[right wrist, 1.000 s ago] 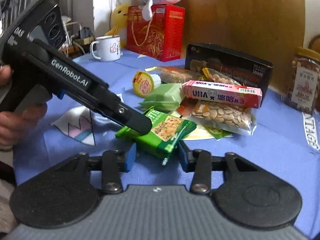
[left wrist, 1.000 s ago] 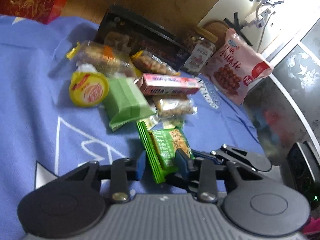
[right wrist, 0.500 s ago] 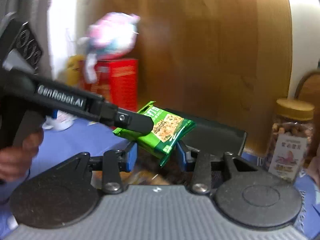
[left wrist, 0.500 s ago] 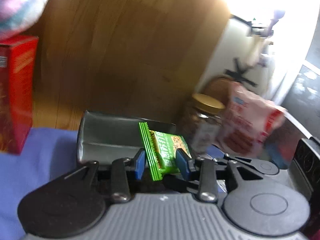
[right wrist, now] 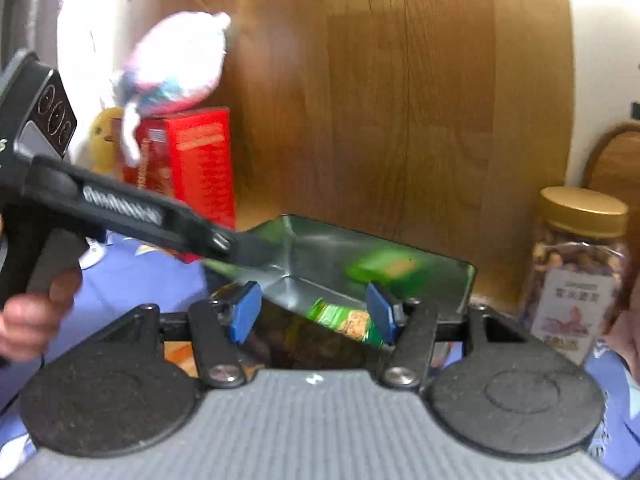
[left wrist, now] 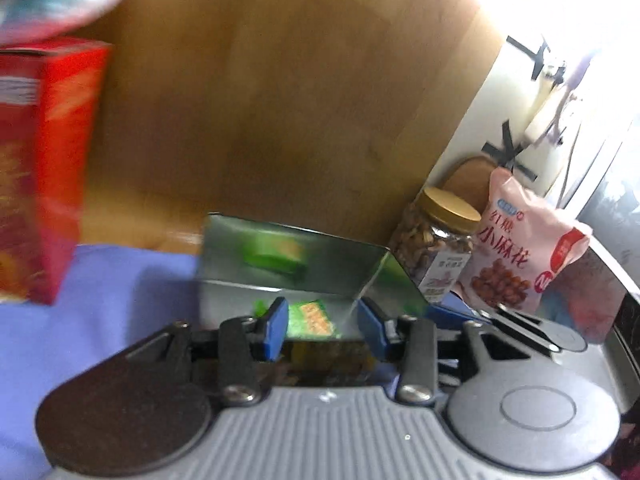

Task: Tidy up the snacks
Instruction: 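Reach the left tool to the sesame cake bag and grasp it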

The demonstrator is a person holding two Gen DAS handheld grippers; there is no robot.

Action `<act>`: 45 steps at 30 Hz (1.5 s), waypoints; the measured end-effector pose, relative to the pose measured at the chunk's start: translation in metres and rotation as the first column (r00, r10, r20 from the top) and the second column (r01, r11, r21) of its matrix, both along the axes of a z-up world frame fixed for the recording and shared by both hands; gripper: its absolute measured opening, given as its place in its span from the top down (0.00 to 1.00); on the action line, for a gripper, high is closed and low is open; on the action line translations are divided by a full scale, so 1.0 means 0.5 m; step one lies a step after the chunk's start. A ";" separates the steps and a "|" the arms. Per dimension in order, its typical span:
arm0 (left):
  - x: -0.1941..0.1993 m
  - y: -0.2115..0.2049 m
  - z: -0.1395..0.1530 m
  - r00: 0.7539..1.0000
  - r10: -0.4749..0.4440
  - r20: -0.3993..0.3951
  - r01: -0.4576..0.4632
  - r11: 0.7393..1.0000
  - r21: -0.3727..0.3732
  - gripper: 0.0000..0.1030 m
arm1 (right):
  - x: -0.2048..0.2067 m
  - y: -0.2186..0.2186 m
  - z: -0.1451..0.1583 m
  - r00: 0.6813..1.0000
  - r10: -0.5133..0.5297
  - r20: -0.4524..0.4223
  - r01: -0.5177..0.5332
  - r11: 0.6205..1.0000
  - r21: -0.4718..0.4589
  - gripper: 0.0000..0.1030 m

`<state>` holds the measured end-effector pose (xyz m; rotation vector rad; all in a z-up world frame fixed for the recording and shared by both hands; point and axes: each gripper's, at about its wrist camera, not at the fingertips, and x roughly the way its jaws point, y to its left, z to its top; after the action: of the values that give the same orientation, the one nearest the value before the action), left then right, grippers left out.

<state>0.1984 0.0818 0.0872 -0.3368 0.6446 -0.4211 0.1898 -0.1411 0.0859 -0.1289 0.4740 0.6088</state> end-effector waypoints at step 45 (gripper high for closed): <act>-0.449 0.217 -0.123 0.935 0.315 -0.160 -0.332 0.938 -0.094 0.68 | -0.270 0.224 -0.112 0.849 0.384 -0.362 -0.337 0.922 0.190 0.55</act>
<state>-0.0262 0.1903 0.0259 -0.5827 0.6899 -0.1186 0.0546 -0.0289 0.0297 0.0232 0.8124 1.0439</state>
